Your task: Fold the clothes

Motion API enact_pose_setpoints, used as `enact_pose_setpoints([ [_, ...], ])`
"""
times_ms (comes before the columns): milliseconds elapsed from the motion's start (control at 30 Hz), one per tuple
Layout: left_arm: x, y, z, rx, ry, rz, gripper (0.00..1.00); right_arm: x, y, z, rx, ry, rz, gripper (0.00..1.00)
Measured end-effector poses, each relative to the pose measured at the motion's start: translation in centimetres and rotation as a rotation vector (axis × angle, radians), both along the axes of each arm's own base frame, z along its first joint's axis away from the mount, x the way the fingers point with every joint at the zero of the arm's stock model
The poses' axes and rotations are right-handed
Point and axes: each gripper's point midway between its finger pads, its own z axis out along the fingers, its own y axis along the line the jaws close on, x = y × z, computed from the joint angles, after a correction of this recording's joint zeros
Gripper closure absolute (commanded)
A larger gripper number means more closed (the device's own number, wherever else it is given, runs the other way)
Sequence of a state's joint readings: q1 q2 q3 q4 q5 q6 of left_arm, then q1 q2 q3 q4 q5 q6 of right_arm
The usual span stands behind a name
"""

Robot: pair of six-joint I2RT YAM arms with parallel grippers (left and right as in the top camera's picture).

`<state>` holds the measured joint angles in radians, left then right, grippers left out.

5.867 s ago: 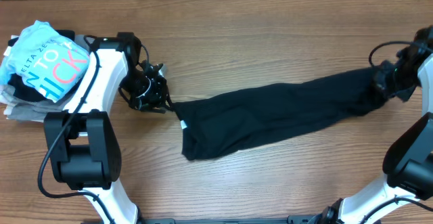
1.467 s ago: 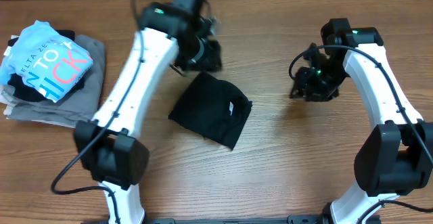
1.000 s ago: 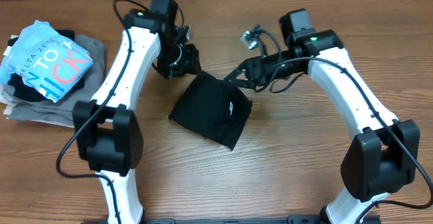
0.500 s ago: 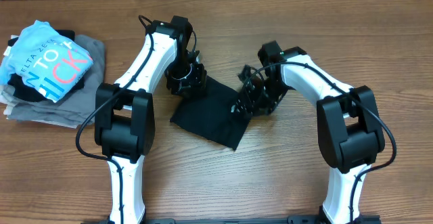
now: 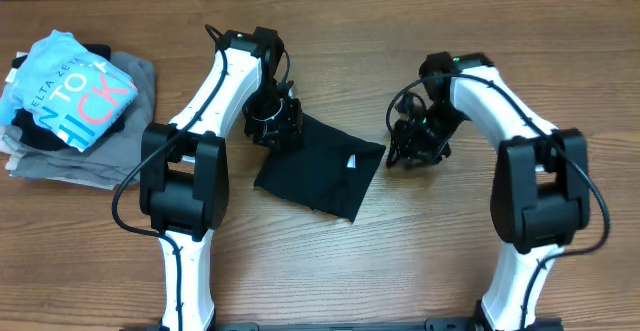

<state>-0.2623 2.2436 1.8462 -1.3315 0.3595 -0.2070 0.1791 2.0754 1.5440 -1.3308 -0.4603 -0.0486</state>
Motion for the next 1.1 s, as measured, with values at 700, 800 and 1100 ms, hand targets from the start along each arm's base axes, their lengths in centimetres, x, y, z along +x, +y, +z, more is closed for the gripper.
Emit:
enact_pose_setpoints([
  [700, 0.4, -0.2, 0.0, -0.012, -0.016, 0.001, 0.45, -8.3, 10.8, -1.2, 0.236, -0.053, 0.188, 0.39],
  [800, 0.2, -0.2, 0.0, -0.01, -0.006, 0.001, 0.45, -6.9, 6.6, -3.8, 0.003, -0.068, 0.092, 0.39],
  [1100, -3.0, 0.7, 0.7, 0.027, 0.13, 0.002, 0.49, -3.0, -1.7, -4.9, -0.27, -0.111, -0.152, 0.39],
])
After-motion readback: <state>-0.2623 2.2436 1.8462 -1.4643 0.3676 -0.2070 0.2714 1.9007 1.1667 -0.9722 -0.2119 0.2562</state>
